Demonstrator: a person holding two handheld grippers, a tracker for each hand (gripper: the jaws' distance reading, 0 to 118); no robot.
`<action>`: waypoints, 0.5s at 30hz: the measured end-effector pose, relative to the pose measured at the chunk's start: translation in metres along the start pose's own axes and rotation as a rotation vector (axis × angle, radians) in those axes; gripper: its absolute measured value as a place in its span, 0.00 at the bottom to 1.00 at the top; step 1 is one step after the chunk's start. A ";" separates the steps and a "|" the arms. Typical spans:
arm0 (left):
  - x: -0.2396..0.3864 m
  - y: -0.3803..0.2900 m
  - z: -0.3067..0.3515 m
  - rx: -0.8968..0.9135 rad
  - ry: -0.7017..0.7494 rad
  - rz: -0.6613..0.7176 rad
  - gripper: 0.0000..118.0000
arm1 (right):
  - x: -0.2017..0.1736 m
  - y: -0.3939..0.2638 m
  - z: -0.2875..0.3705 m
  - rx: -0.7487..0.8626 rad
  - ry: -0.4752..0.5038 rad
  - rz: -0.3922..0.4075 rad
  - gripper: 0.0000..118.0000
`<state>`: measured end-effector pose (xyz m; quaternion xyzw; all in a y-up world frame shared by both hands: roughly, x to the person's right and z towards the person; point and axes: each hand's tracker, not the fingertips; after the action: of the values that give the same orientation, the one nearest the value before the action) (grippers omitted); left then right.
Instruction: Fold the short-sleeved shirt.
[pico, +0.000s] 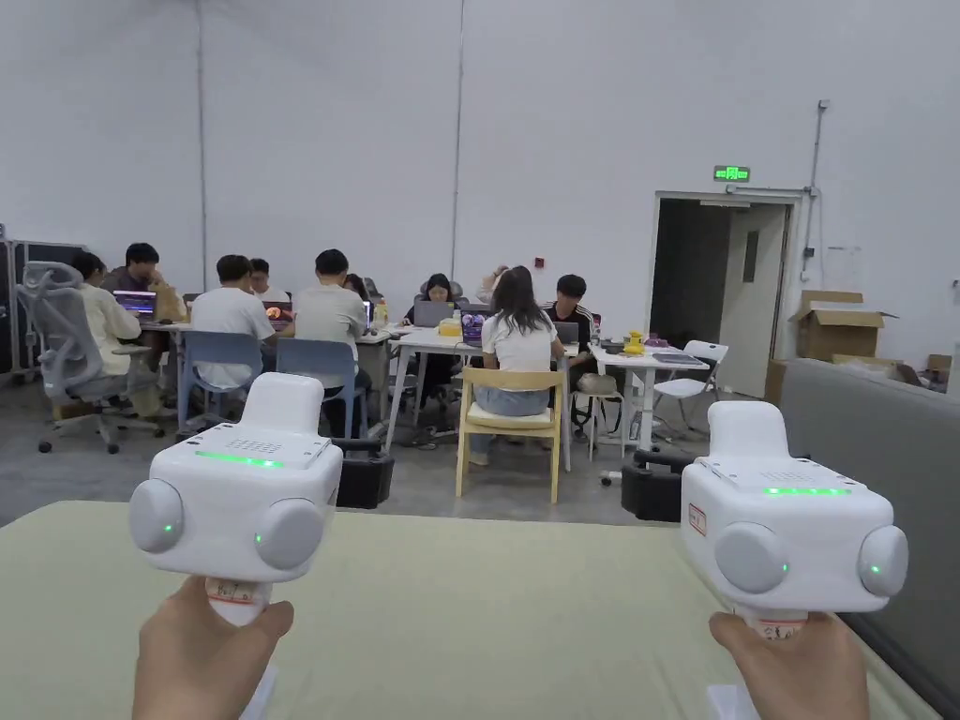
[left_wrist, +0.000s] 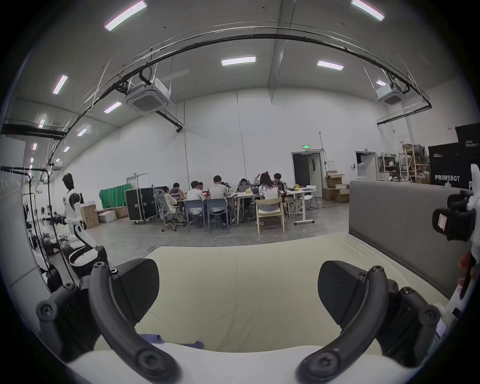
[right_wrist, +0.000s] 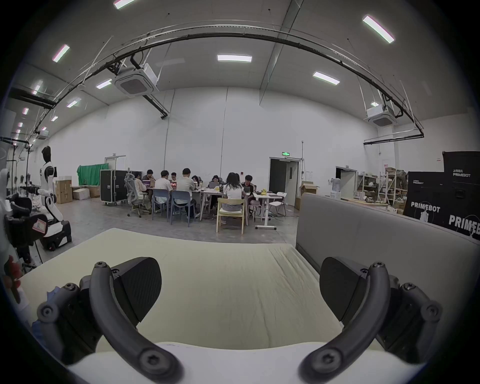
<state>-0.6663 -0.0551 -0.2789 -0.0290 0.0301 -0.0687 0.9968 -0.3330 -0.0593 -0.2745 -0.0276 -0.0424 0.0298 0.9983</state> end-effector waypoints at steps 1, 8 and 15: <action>0.000 0.000 0.000 0.000 -0.008 0.002 1.00 | 0.000 0.001 0.000 -0.001 0.000 -0.006 1.00; -0.005 0.003 -0.002 -0.024 -0.001 0.083 1.00 | 0.002 0.003 0.000 0.003 0.012 0.008 1.00; -0.017 0.003 -0.004 -0.013 0.033 0.095 1.00 | 0.006 0.006 -0.001 0.009 -0.005 0.007 1.00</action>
<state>-0.6834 -0.0503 -0.2819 -0.0329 0.0482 -0.0217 0.9981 -0.3273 -0.0526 -0.2756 -0.0231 -0.0445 0.0335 0.9982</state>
